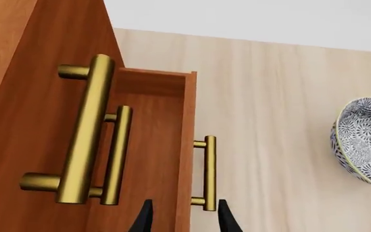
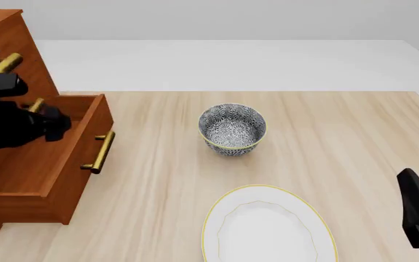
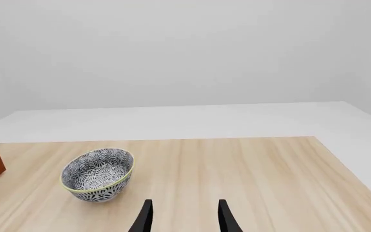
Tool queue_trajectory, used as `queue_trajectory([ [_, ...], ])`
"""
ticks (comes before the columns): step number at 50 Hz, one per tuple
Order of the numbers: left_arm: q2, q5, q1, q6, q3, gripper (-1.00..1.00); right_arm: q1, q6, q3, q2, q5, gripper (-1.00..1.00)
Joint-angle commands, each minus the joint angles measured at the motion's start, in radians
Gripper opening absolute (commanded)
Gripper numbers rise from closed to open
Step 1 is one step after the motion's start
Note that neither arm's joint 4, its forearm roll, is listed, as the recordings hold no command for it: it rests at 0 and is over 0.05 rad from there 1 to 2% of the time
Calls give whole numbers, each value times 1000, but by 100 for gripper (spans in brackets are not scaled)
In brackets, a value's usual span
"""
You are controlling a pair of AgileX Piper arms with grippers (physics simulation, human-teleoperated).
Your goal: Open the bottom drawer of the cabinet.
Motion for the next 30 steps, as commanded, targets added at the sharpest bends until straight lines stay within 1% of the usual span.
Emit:
queue_trajectory([
  [1,44,-55,11,11,41,100,-1,1,0,0,0,100],
  [8,65,-85,14,8,68,100,-1,1,1,0,-1,100],
  [16,98,-128,14,22,108,100,-2,2,5,0,-5,100],
  [18,104,-133,12,14,111,100,-2,2,5,0,-5,100],
  [19,106,-135,14,22,111,100,-2,2,6,0,-6,100],
  [30,154,-188,19,25,143,100,-1,1,1,0,-1,100],
])
